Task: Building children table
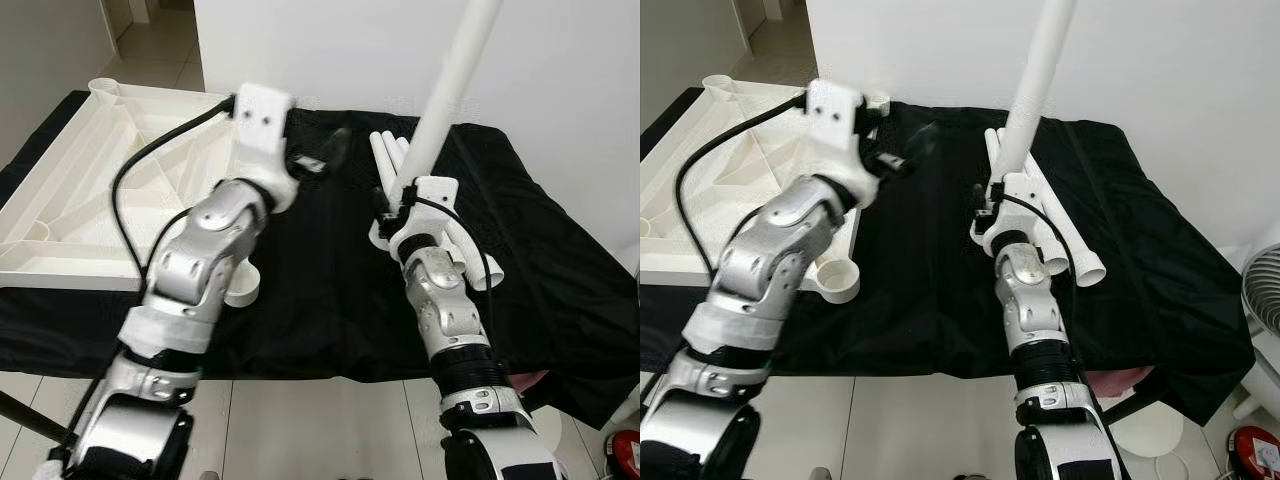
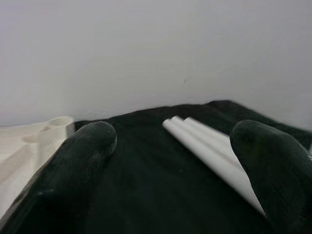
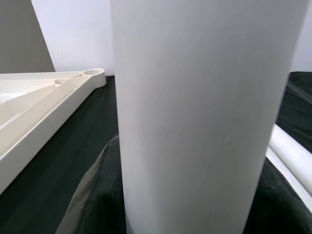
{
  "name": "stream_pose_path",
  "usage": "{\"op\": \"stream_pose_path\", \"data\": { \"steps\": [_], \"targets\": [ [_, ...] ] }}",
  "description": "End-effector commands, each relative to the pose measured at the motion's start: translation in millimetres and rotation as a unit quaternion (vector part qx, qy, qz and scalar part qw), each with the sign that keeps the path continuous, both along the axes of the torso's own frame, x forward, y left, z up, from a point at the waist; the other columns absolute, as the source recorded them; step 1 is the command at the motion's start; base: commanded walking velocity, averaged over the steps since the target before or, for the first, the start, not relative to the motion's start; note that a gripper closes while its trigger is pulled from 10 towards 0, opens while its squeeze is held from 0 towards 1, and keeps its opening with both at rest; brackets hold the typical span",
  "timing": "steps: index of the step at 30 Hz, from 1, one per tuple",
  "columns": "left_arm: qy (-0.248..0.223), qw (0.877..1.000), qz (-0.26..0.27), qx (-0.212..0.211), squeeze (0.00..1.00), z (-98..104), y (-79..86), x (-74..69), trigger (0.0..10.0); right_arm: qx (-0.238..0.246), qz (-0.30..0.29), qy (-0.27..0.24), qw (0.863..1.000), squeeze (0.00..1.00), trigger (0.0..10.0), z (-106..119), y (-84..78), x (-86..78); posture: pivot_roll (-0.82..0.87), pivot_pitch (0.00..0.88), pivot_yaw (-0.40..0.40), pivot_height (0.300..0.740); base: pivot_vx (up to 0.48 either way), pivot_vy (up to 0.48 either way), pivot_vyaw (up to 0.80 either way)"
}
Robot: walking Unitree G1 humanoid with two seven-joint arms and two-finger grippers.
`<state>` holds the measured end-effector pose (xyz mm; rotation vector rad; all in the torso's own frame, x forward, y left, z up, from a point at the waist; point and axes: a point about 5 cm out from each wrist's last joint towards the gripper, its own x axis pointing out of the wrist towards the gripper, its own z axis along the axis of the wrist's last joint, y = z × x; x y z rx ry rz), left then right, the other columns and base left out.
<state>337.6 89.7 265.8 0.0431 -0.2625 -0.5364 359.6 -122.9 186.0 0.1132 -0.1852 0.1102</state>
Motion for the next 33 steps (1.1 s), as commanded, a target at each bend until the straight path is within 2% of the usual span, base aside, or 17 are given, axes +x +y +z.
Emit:
{"op": "stream_pose_path", "data": {
  "steps": [1,3,6,7,10,13,17,19,21,30,33],
  "targets": [
    [0.017,0.999,-0.004,0.031,0.00,-14,4.5,2.4,10.0,0.003,-0.006,-0.008,1.000,0.00,10.0,3,-3.2,0.9,0.09,0.035,-0.058,0.740,0.000,0.000,0.00],
    [0.022,0.999,0.005,0.034,0.00,-17,7.5,3.3,10.0,0.002,-0.006,-0.008,1.000,0.00,10.0,3,-3.6,0.9,0.09,0.035,-0.058,0.740,0.000,0.000,0.00],
    [0.058,0.995,0.044,0.063,0.00,-36,20.3,6.2,10.0,-0.006,-0.008,-0.007,1.000,0.00,10.0,1,-6.8,0.5,0.09,0.029,-0.064,0.740,0.000,0.000,0.00],
    [0.058,0.995,0.044,0.063,0.00,-36,20.3,6.2,10.0,-0.006,-0.008,-0.007,1.000,0.00,10.0,1,-6.8,0.5,0.09,0.029,-0.064,0.740,0.000,0.000,0.00],
    [0.065,0.985,0.051,0.154,0.00,-59,28.6,2.8,10.0,-0.014,-0.010,-0.006,1.000,0.00,10.0,0,-10.6,0.8,0.10,0.028,-0.071,0.740,0.000,0.000,0.00],
    [0.084,0.976,0.048,0.195,0.00,-74,33.0,0.5,10.0,-0.019,-0.011,-0.007,1.000,0.00,10.0,1,-13.0,1.2,0.10,0.027,-0.072,0.740,0.000,0.000,0.00],
    [0.099,0.969,0.039,0.223,0.00,-85,34.1,-2.9,10.0,-0.022,-0.012,-0.008,1.000,0.00,10.0,2,-15.1,1.7,0.10,0.025,-0.073,0.740,0.000,0.000,0.00],
    [0.099,0.969,0.039,0.223,0.00,-85,34.1,-2.9,10.0,-0.022,-0.012,-0.008,1.000,0.00,10.0,2,-15.1,1.7,0.10,0.025,-0.073,0.740,0.000,0.000,0.00],
    [0.120,0.964,0.020,0.236,0.00,-95,37.6,-7.8,10.0,-0.028,-0.016,-0.009,0.999,0.00,10.0,1,-17.2,1.7,0.10,0.024,-0.072,0.740,0.000,0.000,0.00],
    [0.125,0.959,-0.011,0.253,0.00,-98,42.6,-12.5,10.0,-0.033,-0.017,-0.007,0.999,0.00,10.0,-1,-17.9,1.1,0.10,0.030,-0.069,0.740,0.000,0.000,0.00],
    [0.123,0.944,0.008,0.307,0.00,-103,58.3,-10.4,10.0,-0.037,-0.018,-0.006,0.999,0.00,10.0,-2,-18.7,0.8,0.10,0.036,-0.070,0.740,0.000,0.000,0.00]
  ]
}}
